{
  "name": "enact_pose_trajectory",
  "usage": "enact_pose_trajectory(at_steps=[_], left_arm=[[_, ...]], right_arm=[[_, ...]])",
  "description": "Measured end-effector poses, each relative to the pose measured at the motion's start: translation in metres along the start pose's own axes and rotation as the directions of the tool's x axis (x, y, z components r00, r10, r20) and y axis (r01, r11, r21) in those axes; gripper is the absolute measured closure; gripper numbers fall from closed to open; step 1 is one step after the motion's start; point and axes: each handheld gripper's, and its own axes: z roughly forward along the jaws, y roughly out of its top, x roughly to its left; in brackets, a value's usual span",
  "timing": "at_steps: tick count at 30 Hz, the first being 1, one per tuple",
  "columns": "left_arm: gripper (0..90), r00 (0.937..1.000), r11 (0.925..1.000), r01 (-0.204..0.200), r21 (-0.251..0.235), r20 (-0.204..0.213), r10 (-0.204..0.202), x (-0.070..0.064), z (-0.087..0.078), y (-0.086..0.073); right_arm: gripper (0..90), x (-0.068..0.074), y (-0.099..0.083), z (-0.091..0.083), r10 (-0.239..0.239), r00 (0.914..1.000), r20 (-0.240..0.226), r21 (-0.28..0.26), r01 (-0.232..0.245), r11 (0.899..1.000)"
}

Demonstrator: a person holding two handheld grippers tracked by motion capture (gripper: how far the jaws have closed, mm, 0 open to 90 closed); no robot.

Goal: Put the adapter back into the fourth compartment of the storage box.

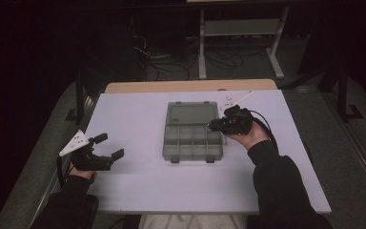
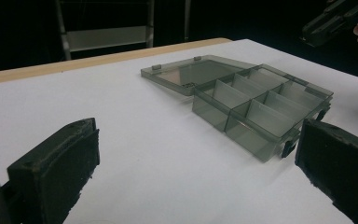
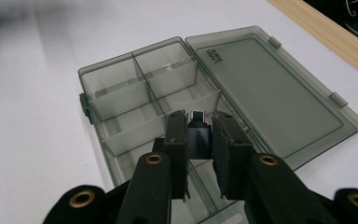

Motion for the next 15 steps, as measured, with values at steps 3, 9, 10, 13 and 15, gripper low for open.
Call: enact_pose_trajectory(at_steps=[3, 9, 10, 13, 15], left_arm=[[0.0, 1.0, 1.0, 0.0, 0.0, -0.001, 0.0, 0.0, 0.0, 0.0], [0.0, 1.0, 1.0, -0.002, 0.001, 0.0, 0.002, 0.0, 0.0, 0.0], [0.0, 1.0, 1.0, -0.001, 0.0, 0.0, 0.001, 0.0, 0.0, 0.0], [0.0, 1.0, 1.0, -0.001, 0.0, 0.0, 0.001, 0.0, 0.0, 0.0], [0.0, 1.0, 1.0, -0.001, 0.0, 0.0, 0.001, 0.0, 0.0, 0.0]], right_arm=[[75.3, -0.003, -0.001, 0.002, 0.005, 1.0, 0.004, 0.005, -0.005, 1.0], [75.3, -0.008, -0.003, 0.007, 0.019, 0.9998, 0.006, 0.019, -0.019, 1.0], [75.3, -0.008, -0.003, 0.007, 0.019, 0.9998, 0.006, 0.019, -0.019, 1.0], [75.3, -0.01, -0.004, 0.011, 0.025, 0.9997, 0.009, 0.025, -0.025, 0.999], [75.3, -0.011, -0.005, 0.012, 0.028, 0.9996, 0.009, 0.027, -0.028, 0.999]])
